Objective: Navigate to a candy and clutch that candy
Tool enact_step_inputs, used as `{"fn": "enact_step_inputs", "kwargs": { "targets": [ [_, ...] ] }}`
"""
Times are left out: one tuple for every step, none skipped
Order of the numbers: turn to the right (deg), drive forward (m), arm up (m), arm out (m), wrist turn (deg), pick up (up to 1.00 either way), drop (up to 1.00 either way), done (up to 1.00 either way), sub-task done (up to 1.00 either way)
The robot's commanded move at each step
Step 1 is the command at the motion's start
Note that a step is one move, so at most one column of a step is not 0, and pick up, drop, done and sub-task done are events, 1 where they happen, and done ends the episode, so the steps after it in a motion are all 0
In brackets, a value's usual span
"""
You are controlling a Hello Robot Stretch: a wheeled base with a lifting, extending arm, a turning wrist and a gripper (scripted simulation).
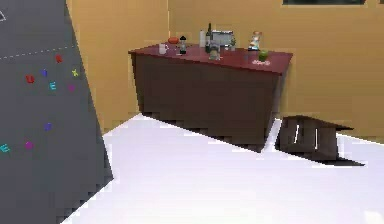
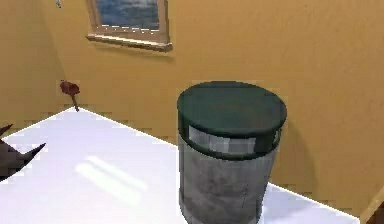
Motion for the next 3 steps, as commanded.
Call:
{"fn": "enact_step_inputs", "kwargs": {
  "targets": [
    [15.0, 0.0, 0.0, 0.0, 0.0, 0.0, 0.0, 0.0, 0.0],
    [0.0, 1.0, 0.0, 0.0, 0.0, 0.0, 0.0, 0.0, 0.0],
    [6.0, 0.0, 0.0, 0.0, 0.0, 0.0, 0.0, 0.0, 0.0]
  ]
}}
